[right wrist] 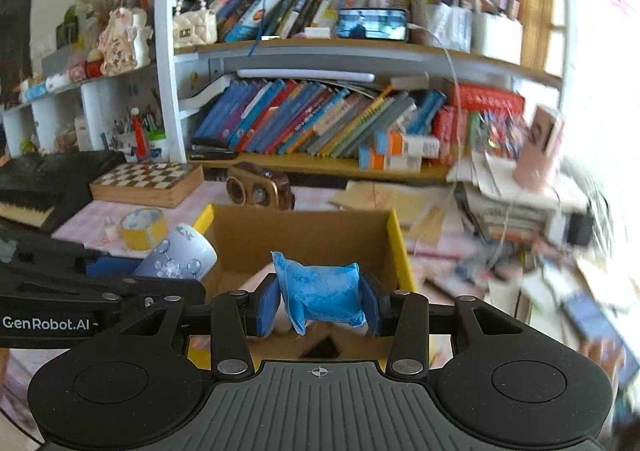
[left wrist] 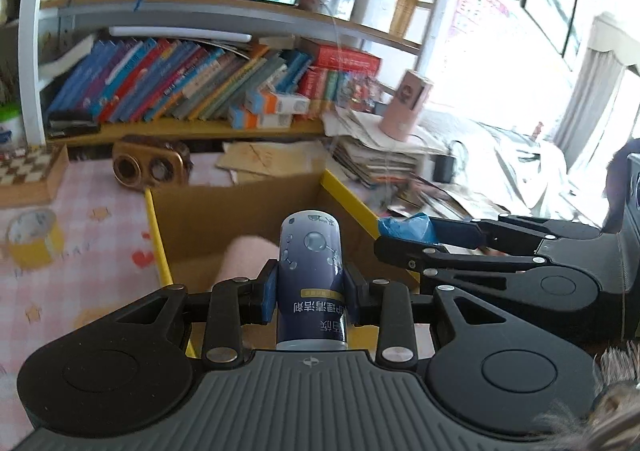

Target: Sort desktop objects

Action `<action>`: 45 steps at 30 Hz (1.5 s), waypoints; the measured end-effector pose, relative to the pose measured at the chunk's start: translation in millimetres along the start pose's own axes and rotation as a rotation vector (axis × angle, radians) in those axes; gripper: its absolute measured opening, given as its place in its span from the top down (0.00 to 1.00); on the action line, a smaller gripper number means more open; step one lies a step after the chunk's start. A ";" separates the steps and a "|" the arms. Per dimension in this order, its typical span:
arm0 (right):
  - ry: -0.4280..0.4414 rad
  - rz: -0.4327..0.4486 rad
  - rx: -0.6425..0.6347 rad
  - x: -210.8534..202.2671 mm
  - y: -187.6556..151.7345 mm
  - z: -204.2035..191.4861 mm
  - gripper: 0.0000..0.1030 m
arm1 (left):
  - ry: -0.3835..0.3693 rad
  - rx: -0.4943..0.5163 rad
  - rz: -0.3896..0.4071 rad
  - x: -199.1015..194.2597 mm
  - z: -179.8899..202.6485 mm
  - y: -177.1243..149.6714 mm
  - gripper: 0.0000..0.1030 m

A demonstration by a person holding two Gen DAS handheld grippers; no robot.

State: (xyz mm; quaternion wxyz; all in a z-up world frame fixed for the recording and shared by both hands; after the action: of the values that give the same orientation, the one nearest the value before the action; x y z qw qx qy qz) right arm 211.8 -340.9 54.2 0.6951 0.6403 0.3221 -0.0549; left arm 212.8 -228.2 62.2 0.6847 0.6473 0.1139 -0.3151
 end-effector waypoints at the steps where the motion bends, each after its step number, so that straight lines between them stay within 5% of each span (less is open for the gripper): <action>1: 0.007 -0.012 -0.020 8.7 2.5 3.0 0.59 | 0.012 -0.002 -0.005 7.6 -0.6 3.7 0.71; 13: 0.084 -0.300 -0.321 110.8 -10.1 16.3 0.59 | 0.127 0.071 -0.202 111.2 -8.6 0.7 0.71; 24: 0.189 -0.512 -0.481 143.7 -43.4 5.1 0.60 | 0.159 0.107 -0.296 137.3 -7.7 -17.2 0.70; 30: 0.205 -0.517 -0.517 142.9 -43.2 1.8 0.59 | 0.163 0.126 -0.291 137.7 -3.8 -17.6 0.70; 37: 0.182 -0.442 -0.500 130.9 -36.3 2.1 0.57 | 0.170 0.052 -0.175 106.7 -5.5 -2.7 0.29; 45: 0.133 -0.252 -0.437 80.8 -7.9 6.5 0.52 | 0.178 0.107 -0.024 51.1 4.3 9.1 0.18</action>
State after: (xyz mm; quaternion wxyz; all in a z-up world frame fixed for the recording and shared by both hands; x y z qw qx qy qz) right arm 273.9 -321.1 5.4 0.7818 0.4321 0.4486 -0.0282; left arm 256.6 -247.2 41.4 0.6326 0.7069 0.1649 -0.2702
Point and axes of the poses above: each gripper's, at about its wrist camera, not at the fingertips, and x roughly the way its jaws point, z to its right, y to its top, the point moved 5 cm from there along x, roughly the way its jaws point, and after that the axes turned 7 degrees about y, right-handed, at the moved point
